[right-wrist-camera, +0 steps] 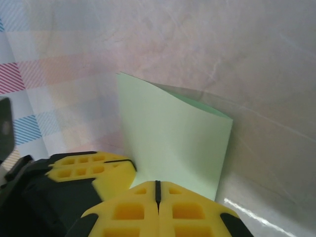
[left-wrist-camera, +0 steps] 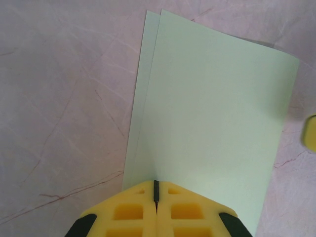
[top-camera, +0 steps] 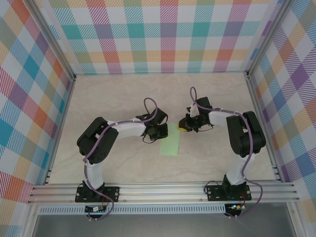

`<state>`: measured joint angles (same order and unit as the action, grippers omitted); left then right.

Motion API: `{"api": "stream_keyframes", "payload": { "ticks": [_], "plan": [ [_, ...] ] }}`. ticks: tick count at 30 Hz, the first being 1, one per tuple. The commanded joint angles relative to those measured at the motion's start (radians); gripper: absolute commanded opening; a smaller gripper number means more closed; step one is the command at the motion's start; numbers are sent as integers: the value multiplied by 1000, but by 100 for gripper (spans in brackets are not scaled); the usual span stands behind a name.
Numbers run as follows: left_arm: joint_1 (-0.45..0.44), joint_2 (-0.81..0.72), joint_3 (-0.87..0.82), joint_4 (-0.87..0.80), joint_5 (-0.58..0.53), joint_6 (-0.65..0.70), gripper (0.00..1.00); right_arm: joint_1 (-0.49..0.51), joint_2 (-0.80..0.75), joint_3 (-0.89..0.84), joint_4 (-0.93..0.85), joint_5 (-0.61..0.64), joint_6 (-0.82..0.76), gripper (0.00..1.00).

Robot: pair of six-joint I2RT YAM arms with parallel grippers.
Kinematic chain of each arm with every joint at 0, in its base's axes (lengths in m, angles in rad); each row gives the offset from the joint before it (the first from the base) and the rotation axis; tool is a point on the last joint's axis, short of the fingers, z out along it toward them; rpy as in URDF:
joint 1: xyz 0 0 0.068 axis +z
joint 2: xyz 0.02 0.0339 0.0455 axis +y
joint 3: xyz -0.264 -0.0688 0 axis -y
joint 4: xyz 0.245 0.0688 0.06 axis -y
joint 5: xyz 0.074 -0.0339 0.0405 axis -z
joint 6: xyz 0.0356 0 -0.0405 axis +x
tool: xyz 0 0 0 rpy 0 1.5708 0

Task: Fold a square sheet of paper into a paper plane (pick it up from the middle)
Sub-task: Fold the square sheet of paper in half at the center of the table.

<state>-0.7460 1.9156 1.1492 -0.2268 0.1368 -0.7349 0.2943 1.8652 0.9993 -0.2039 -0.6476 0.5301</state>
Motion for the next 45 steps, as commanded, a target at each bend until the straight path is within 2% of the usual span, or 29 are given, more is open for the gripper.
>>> {"api": "stream_keyframes", "payload": {
  "ticks": [1,5,12,18,23,33,41,45],
  "plan": [
    [-18,39,-25,-148,-31,17,0,5,53,-13,-22,53,-31,0],
    [-17,37,-27,-152,-34,18,0,5,91,-17,-33,63,-42,0],
    [-18,34,-25,-156,-38,22,0,7,-72,-55,-46,25,-40,0],
    [-18,39,-22,-151,-34,21,0,39,-142,-150,32,-25,23,0],
    [-19,42,-19,-150,-32,22,0,86,-127,-200,76,-18,46,0],
    [-17,40,-20,-150,-32,22,0,89,-89,-231,55,37,42,0],
    [-18,36,-19,-151,-33,23,0,101,-195,-288,98,-50,63,0],
    [-17,37,-18,-155,-33,26,0,116,-201,-335,128,-74,76,0]
  ]
}}
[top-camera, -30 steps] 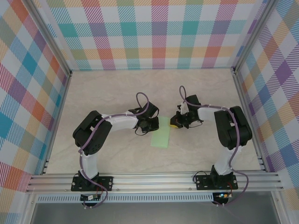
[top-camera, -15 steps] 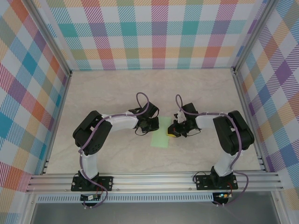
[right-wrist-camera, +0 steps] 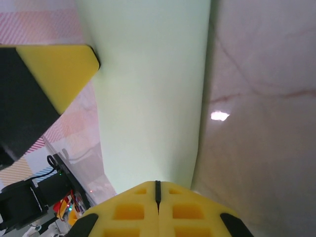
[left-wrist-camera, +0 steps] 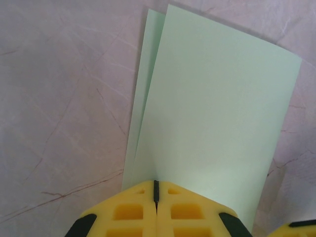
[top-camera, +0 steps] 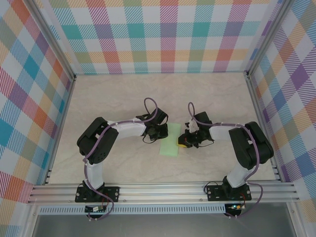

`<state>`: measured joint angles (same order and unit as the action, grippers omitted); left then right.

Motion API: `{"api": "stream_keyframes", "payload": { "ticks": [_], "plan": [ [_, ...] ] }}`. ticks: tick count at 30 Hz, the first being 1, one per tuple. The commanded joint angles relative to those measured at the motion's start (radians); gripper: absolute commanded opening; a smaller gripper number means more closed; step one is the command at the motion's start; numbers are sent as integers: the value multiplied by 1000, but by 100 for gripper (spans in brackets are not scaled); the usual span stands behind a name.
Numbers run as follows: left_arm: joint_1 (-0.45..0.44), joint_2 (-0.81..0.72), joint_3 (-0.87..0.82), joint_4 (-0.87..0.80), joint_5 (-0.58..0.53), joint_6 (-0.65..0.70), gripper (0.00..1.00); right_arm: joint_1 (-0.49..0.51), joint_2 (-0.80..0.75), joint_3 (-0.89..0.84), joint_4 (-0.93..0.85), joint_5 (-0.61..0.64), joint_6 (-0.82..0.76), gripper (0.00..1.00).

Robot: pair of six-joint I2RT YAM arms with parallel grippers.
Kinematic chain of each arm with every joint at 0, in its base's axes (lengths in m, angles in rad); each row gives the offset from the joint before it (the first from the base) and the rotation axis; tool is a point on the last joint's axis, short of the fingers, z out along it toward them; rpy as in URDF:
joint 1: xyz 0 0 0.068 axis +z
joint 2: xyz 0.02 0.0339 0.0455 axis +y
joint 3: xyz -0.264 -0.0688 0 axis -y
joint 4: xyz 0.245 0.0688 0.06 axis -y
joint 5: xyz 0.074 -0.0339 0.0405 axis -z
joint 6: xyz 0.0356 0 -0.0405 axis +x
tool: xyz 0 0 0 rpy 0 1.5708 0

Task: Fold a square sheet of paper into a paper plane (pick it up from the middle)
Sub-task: Fold the square sheet of paper in half at the center of the table.

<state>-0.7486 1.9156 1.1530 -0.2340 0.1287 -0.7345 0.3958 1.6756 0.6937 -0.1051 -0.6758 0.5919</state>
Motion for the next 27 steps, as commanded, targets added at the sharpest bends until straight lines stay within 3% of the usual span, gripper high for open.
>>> {"api": "stream_keyframes", "payload": {
  "ticks": [1,10,17,27],
  "plan": [
    [-15,38,-22,-146,-23,25,0,24,-8,-38,36,-51,14,0],
    [-15,35,-22,-148,-24,24,0,56,3,-72,15,18,23,0],
    [-14,31,-22,-150,-26,26,0,70,-89,-83,14,-23,26,0],
    [-15,31,-29,-149,-26,24,0,110,2,-121,45,11,13,0]
  ]
}}
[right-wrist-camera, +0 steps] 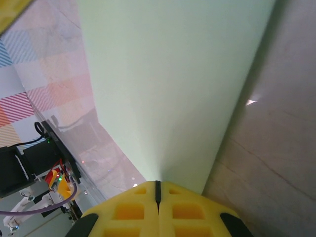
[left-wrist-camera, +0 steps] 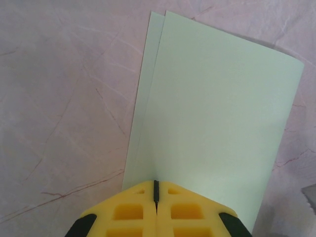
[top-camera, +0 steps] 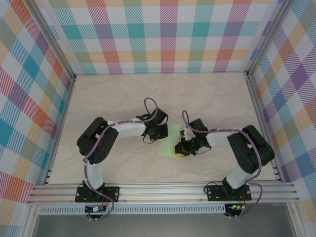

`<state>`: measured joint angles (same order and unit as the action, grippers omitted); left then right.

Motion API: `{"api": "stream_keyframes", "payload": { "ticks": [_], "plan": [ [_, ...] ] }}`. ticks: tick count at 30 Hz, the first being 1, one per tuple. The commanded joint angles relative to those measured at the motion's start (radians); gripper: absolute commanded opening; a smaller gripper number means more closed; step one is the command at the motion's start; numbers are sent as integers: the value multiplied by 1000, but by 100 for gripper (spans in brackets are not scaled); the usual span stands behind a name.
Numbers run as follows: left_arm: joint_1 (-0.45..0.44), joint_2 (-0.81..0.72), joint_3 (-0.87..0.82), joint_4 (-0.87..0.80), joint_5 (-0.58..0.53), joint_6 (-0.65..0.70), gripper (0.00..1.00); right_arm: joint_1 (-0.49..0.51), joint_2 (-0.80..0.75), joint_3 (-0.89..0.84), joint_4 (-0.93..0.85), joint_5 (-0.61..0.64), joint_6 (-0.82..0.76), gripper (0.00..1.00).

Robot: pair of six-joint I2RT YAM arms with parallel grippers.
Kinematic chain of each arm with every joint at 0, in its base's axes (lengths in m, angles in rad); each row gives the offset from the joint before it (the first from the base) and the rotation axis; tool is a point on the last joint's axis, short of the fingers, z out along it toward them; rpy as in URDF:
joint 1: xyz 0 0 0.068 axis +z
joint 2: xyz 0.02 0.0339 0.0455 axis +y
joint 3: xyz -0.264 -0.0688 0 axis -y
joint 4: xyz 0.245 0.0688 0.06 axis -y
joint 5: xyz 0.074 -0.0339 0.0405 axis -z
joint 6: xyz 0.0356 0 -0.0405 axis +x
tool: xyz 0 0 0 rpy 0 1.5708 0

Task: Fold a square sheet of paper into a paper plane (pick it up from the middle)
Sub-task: Fold the square sheet of paper in half at the center of the table.

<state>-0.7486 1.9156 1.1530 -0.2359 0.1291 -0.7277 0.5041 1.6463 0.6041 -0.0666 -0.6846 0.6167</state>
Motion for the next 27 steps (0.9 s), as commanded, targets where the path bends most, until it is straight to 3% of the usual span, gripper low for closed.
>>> {"api": "stream_keyframes", "payload": {
  "ticks": [1,15,21,27],
  "plan": [
    [-15,31,-31,-145,-27,17,0,2,45,-35,0,31,-17,0],
    [-16,26,-22,-148,-23,15,0,8,-72,-57,-29,-19,-27,0],
    [-25,11,-22,-137,-13,22,0,9,22,-40,-72,34,-49,0],
    [-29,-37,-12,-139,-9,20,0,8,-112,21,-197,126,-64,0]
  ]
}}
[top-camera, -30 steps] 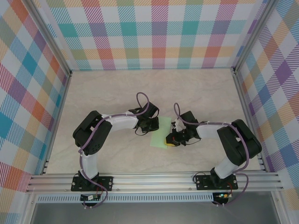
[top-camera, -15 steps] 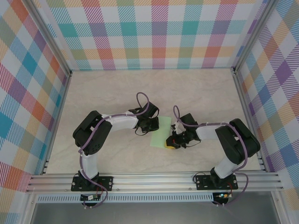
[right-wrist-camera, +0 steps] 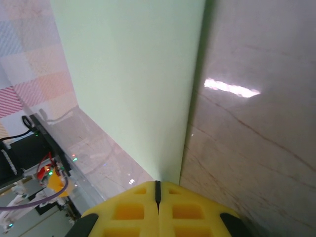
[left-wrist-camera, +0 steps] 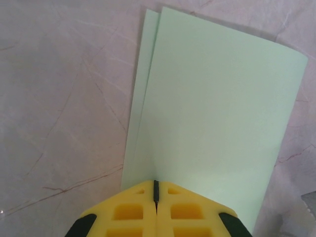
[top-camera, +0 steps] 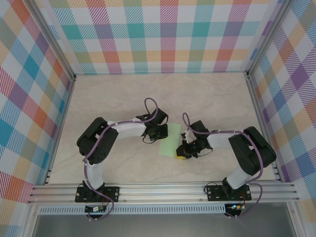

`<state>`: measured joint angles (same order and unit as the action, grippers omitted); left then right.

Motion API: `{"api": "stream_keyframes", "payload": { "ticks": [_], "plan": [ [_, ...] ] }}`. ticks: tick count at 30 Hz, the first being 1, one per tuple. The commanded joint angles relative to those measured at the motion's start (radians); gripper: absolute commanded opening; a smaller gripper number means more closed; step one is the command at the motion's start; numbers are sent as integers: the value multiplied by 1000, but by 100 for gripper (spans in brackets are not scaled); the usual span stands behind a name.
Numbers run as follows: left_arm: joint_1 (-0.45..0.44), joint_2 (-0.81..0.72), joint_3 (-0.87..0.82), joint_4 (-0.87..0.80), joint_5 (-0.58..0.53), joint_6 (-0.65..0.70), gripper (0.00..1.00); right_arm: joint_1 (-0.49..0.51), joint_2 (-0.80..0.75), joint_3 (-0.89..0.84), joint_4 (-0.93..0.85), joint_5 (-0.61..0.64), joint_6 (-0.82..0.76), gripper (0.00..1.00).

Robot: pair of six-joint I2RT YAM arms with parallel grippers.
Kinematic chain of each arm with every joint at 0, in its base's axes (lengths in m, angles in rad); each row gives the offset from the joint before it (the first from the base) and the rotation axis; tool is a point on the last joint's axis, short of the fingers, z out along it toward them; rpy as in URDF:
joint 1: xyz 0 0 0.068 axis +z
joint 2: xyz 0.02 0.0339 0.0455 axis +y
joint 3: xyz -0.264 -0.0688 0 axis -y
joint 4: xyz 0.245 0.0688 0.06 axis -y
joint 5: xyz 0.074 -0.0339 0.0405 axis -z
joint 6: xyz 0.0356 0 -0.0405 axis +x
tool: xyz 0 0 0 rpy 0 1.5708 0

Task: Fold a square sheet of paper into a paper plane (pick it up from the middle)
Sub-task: Fold the square sheet of paper in half at the center of the table.

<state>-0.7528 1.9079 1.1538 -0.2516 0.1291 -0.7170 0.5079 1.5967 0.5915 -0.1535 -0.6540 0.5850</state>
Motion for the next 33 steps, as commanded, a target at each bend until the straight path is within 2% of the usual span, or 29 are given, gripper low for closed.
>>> {"api": "stream_keyframes", "payload": {
  "ticks": [1,4,7,8,9,10,16,19,27,33],
  "plan": [
    [-28,-50,-10,-124,-11,10,0,4,-90,54,-149,139,-38,0],
    [-28,-142,-25,-128,-62,6,6,0,-149,117,-254,280,-39,0],
    [-26,-260,-76,-125,-139,-5,16,-1,-199,179,-337,424,-29,0],
    [-25,-288,-92,-124,-151,-7,19,-1,-217,188,-342,458,-23,1],
    [-19,-312,-111,-124,-158,-12,24,0,-237,192,-340,486,-15,8],
    [-13,-331,-129,-114,-152,-17,26,0,-254,192,-325,498,-13,13],
    [23,-389,-234,25,-83,-68,29,0,-314,216,-303,556,16,26],
    [35,-392,-238,28,-65,-71,30,0,-312,236,-339,614,56,24],
    [39,-414,-267,22,-39,-69,32,18,-302,294,-327,539,199,27],
    [41,-398,-239,-7,-15,-69,32,20,-300,357,-409,535,192,27]
  ]
}}
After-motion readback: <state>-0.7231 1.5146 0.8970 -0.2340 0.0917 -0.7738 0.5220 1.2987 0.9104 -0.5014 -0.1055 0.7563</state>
